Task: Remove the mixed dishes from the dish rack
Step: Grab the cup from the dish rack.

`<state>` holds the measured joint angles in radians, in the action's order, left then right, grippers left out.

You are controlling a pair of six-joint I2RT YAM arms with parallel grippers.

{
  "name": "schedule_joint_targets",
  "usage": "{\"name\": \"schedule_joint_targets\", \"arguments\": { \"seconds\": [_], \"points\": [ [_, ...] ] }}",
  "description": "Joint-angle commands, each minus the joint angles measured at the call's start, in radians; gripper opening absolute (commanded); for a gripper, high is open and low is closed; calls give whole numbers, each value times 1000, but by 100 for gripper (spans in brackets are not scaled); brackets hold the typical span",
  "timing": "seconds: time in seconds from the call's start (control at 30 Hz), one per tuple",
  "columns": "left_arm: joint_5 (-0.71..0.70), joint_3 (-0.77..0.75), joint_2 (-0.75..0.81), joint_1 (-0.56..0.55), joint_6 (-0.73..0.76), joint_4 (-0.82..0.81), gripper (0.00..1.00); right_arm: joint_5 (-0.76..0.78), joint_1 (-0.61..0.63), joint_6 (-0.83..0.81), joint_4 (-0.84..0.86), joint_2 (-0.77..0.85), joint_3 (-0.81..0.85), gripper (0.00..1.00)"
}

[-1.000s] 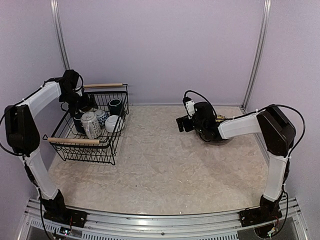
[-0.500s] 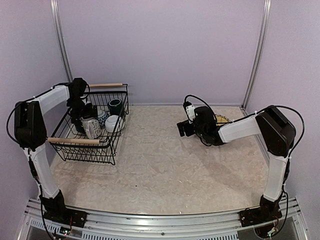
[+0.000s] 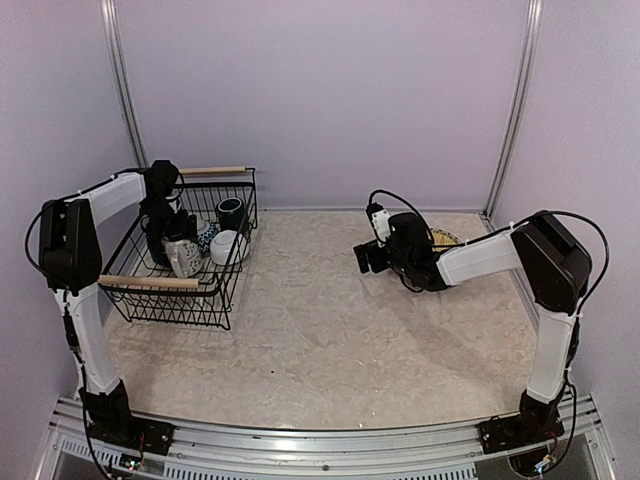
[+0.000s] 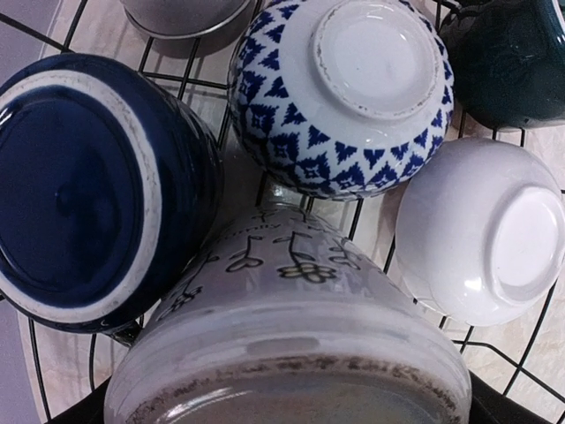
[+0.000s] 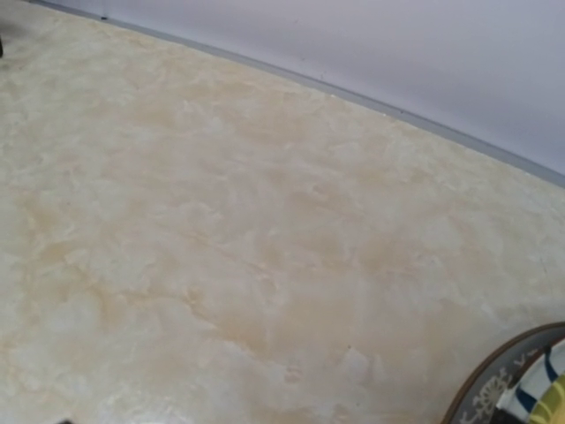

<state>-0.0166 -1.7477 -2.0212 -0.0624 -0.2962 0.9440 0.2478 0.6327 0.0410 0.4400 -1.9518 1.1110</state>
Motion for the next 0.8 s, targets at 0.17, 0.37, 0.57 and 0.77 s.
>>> {"name": "schedule_joint_targets", "arguments": {
  "seconds": [0.17, 0.37, 0.57, 0.77],
  "points": [
    [8, -19, 32, -7, 36, 11, 66, 2, 9, -3, 12, 18, -10, 100],
    [10, 7, 130, -16, 37, 2, 49, 17, 19, -14, 3, 5, 3, 100],
    [84, 53, 251, -16, 32, -20, 34, 35, 32, -9, -62, -2, 43, 100],
    [153, 117, 394, -11, 21, -75, 26, -9, 33, 78, -197, 42, 105, 100]
  ]
}}
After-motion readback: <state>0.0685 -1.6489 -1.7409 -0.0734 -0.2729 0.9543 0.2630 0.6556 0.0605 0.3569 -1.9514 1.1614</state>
